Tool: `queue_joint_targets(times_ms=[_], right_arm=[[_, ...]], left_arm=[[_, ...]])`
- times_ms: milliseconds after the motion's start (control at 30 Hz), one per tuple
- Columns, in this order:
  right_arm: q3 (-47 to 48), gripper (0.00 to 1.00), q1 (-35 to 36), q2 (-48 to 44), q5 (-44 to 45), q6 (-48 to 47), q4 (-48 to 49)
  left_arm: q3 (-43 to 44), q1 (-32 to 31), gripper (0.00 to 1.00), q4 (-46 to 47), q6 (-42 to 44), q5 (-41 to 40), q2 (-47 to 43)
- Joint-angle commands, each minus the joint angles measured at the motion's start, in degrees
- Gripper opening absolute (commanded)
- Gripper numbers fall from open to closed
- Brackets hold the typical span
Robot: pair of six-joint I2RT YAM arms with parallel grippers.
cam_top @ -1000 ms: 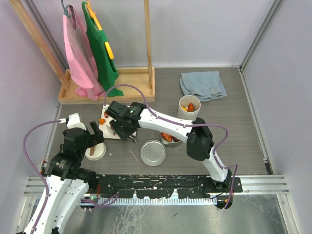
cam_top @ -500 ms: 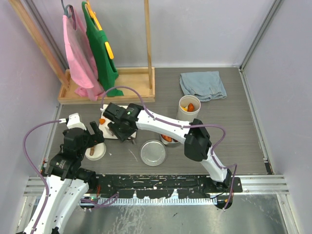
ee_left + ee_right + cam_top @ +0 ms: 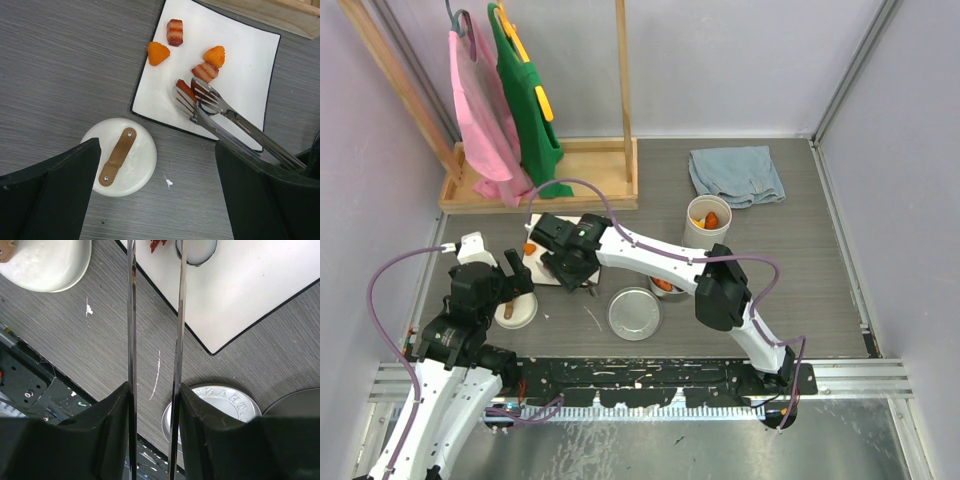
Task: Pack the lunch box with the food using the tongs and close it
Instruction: Pick up the fake food from the plate.
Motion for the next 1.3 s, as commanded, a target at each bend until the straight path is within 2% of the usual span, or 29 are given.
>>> queue_joint_targets(times_ms=[0, 567, 1267], right_arm=[[2.7, 0.45, 0.3, 0.0, 0.8, -0.6, 0.6], [0.5, 0.39, 0.4, -1.9, 1.0, -0.1, 2.4], [-12.0, 0.36, 0.3, -15.9, 2.9, 3.4, 8.2]], left_arm=[[0.7, 0.3, 0.98, 1.5, -0.2, -0.3, -0.4], [0.8, 0.3, 0.98, 1.5, -0.2, -0.4, -0.4], [0.7, 0.3, 0.98, 1.5, -0.3, -0.5, -0.9]])
